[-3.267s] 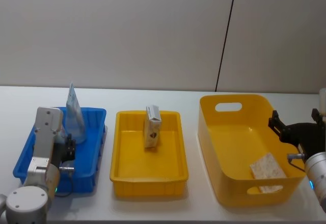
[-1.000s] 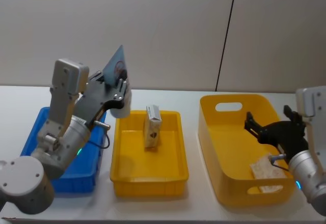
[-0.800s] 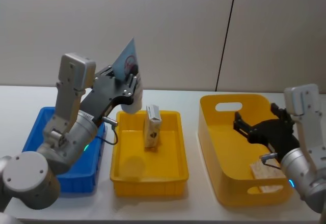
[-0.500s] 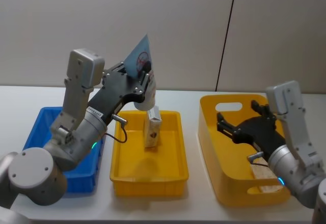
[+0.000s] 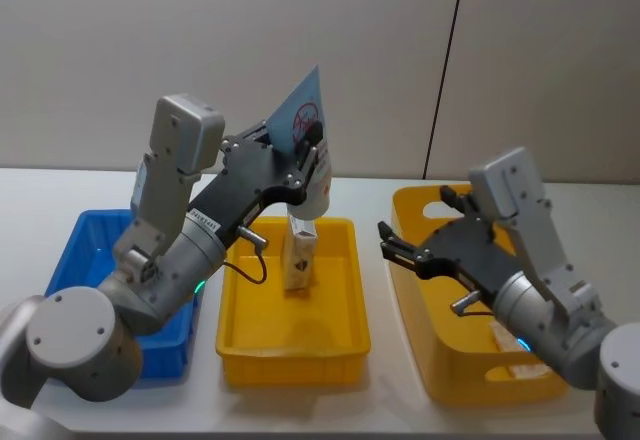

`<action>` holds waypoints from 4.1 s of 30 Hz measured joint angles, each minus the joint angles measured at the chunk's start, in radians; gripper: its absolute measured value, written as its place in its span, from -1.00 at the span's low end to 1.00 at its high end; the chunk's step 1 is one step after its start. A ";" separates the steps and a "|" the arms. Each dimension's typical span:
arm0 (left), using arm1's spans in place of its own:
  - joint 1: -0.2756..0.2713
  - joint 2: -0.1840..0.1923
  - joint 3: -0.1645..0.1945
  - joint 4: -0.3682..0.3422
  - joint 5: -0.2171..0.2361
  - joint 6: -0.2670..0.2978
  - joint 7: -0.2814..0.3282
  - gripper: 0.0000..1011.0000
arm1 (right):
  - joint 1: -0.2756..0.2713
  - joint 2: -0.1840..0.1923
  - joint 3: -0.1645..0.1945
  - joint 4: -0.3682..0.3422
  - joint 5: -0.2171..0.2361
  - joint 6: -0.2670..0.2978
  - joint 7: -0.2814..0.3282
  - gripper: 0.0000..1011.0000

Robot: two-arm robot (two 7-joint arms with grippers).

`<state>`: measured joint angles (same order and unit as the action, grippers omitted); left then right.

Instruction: Bimanual collaborative sorting of washing and personal care products

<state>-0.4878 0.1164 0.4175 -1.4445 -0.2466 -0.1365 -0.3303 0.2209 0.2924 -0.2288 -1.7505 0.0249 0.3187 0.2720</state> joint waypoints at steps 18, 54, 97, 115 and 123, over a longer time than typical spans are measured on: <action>-0.001 -0.002 0.006 -0.004 -0.004 0.005 -0.018 -0.50 | 0.101 0.030 -0.075 0.052 0.007 -0.030 0.107 0.98; -0.001 -0.003 0.008 -0.006 -0.005 0.006 -0.023 -0.35 | 0.280 0.010 -0.141 0.252 0.094 -0.143 0.247 0.16; -0.001 -0.003 0.008 -0.006 -0.004 0.006 -0.023 0.98 | 0.150 0.029 0.027 0.169 0.088 -0.023 -0.045 -0.60; -0.001 -0.003 0.008 -0.006 -0.004 0.007 -0.023 0.98 | 0.114 0.020 0.146 0.199 0.062 0.077 -0.189 0.54; -0.001 -0.003 0.008 -0.006 -0.004 0.007 -0.023 0.98 | 0.113 0.017 0.190 0.231 0.053 0.113 -0.237 0.98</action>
<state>-0.4892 0.1133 0.4254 -1.4501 -0.2511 -0.1300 -0.3531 0.3339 0.3090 -0.0386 -1.5193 0.0774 0.4317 0.0353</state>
